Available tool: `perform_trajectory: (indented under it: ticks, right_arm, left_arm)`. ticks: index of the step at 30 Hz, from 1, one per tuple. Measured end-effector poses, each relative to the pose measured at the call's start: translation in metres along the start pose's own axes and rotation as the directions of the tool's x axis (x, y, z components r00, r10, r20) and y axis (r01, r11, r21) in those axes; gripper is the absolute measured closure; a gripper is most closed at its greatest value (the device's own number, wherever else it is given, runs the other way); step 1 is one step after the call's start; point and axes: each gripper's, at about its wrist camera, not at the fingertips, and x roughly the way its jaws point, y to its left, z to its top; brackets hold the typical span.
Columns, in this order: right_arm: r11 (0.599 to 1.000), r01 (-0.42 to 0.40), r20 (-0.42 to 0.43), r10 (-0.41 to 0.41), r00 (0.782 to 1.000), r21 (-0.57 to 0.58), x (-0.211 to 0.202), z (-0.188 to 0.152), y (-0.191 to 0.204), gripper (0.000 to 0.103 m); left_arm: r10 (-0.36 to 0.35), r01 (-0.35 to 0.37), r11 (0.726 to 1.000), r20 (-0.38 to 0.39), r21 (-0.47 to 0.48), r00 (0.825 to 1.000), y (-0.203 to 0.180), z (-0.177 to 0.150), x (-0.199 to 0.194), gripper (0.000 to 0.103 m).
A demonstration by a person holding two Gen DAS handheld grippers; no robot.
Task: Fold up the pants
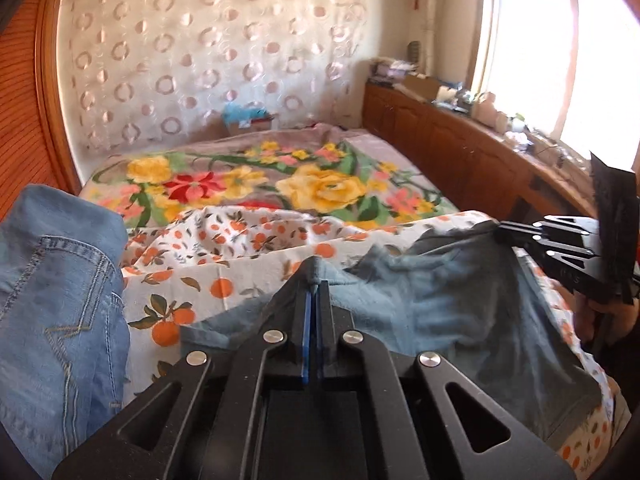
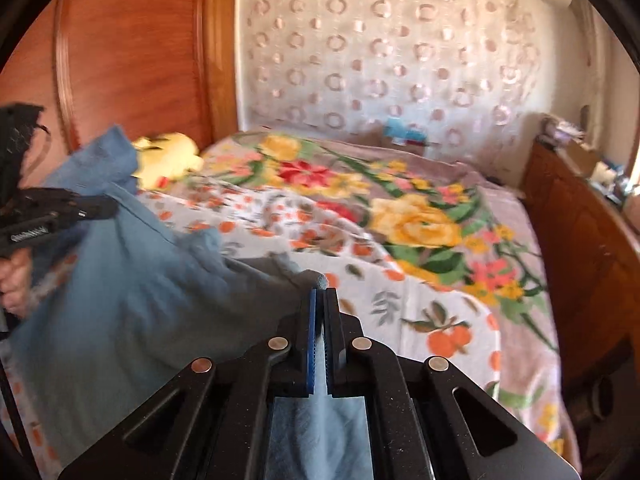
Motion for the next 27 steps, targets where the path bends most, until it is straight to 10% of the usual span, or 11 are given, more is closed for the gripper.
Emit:
perform_trajectory:
  ticks: [11,16,27]
  right_arm:
    - [0.998,0.05,-0.161,-0.054,0.985,-0.03,0.04,-0.003,0.017,0.096]
    - [1.0,0.006,-0.137,-0.003,0.991,0.019,-0.004,-0.009,0.01,0.084]
    - [0.992,-0.018,-0.172,0.039,0.984,0.122,-0.105,-0.085,0.016,0.077]
  left_arm:
    - [0.027,-0.022,0.999,-0.108,0.044,0.994,-0.008,-0.013,0.029,0.089]
    - [0.009,-0.003,0.998,-0.097,0.064,0.995,-0.016,-0.026,0.001,0.057]
    - [-0.02,0.026,0.997,-0.082,0.078,0.996,-0.023,-0.085,-0.076,0.055]
